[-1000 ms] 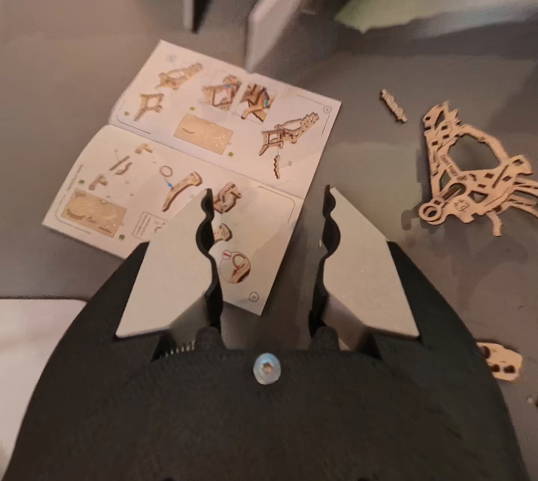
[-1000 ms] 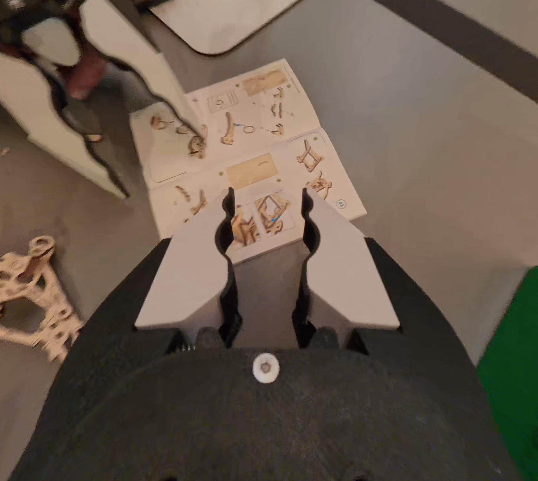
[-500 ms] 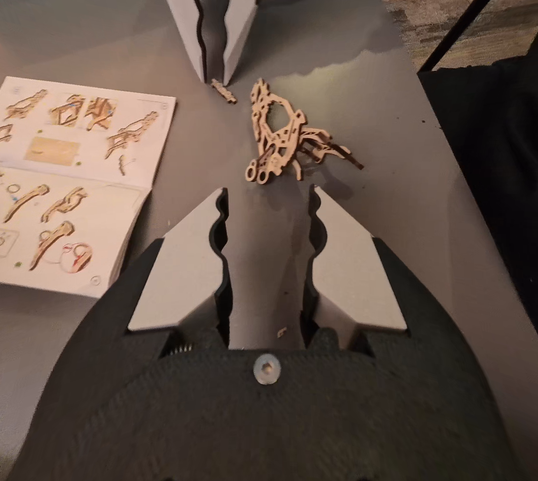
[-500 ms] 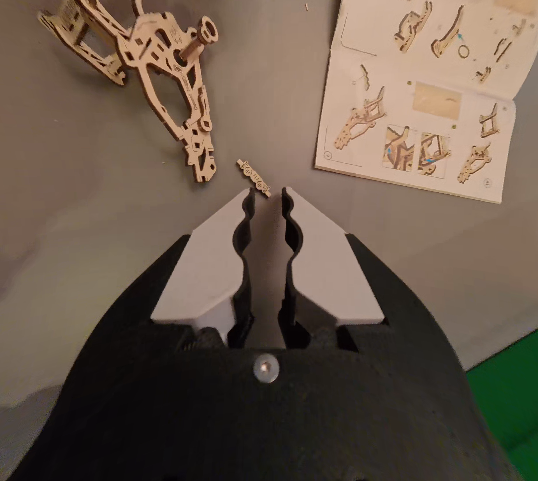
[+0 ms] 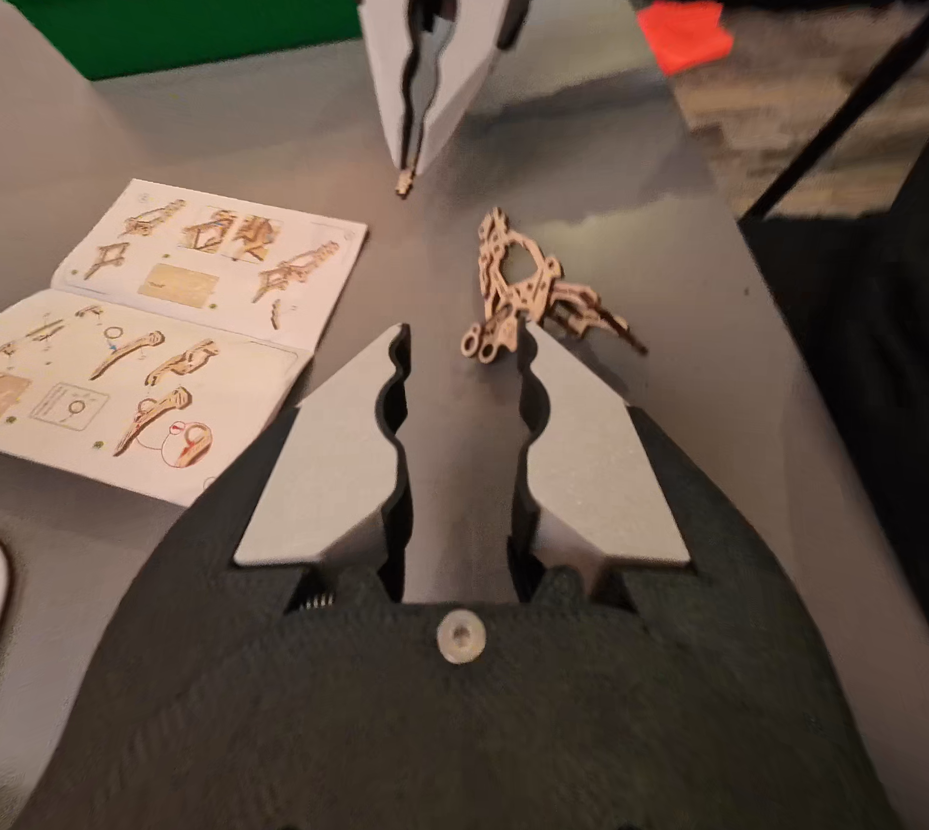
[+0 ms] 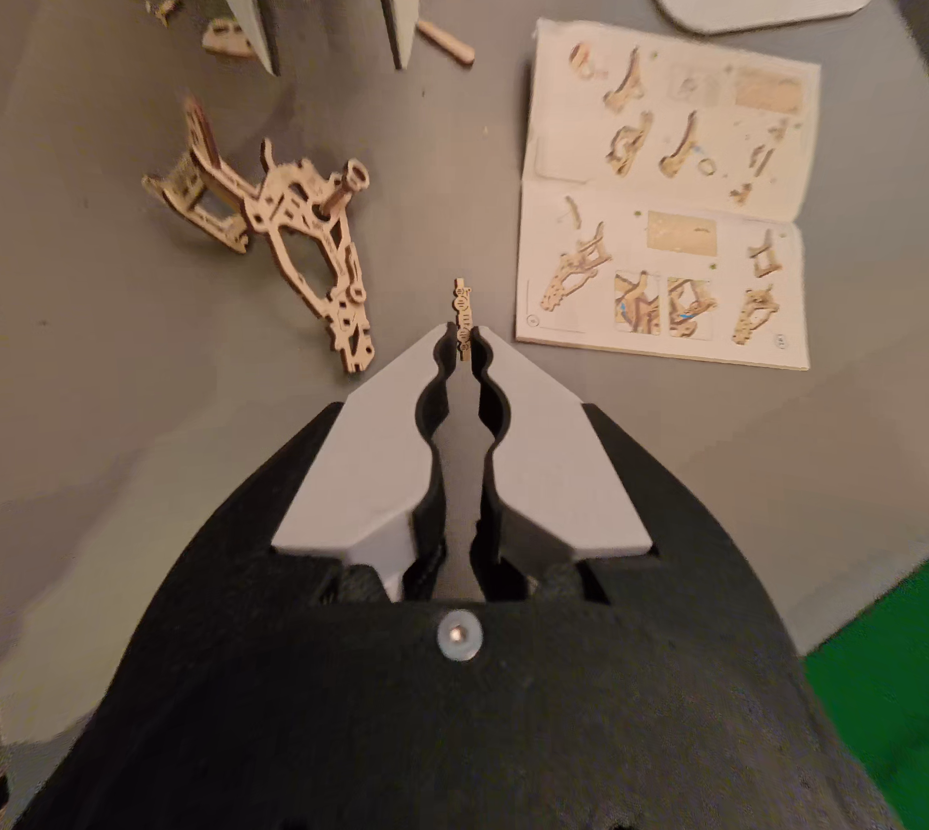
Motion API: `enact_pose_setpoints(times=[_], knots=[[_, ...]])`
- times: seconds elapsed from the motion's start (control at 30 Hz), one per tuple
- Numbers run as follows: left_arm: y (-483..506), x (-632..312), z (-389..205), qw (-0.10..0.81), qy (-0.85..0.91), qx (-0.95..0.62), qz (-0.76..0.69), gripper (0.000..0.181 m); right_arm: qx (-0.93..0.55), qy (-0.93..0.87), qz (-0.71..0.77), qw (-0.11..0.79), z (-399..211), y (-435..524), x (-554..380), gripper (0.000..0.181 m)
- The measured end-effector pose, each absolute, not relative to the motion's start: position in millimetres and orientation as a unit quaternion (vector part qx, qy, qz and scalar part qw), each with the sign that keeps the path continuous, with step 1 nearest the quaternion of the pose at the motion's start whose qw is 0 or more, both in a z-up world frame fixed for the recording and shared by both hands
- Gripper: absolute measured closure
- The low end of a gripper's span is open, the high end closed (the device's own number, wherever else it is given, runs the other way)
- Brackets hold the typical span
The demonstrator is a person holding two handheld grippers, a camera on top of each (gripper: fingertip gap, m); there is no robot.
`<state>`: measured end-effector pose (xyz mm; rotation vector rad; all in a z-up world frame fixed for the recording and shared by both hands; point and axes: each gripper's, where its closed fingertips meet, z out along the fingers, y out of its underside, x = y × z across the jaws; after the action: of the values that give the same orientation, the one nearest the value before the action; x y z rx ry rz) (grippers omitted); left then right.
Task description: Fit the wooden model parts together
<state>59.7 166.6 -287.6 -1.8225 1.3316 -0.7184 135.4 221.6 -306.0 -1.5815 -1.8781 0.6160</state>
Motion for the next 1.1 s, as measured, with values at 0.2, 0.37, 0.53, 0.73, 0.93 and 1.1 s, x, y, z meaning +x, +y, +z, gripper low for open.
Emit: enact_pose_setpoints(times=[0.2, 0.37, 0.53, 0.73, 0.93, 1.1], knots=[[182, 82, -251, 0.395, 0.417, -0.717, -0.394, 0.157, -0.56, -0.689, 0.193, 0.418, -253, 202, 112, 0.179], [183, 96, -251, 0.421, 0.427, -0.707, -0.376, 0.152, -0.643, -0.588, 0.335, 0.358, -247, 183, 102, 0.179], [178, 97, -248, 0.413, 0.415, -0.705, -0.399, 0.151, -0.681, -0.5, 0.398, 0.358, -242, 189, 110, 0.179], [176, 109, -228, 0.384, 0.327, -0.694, -0.514, 0.152, -0.607, -0.606, 0.139, 0.494, -234, 195, 115, 0.179], [172, 118, -222, 0.356, 0.295, -0.686, -0.562, 0.168, -0.541, -0.652, 0.018, 0.531, -226, 187, 114, 0.179], [168, 121, -219, 0.374, 0.315, -0.68, -0.547, 0.18, -0.501, -0.667, -0.025, 0.551, -219, 178, 115, 0.179]])
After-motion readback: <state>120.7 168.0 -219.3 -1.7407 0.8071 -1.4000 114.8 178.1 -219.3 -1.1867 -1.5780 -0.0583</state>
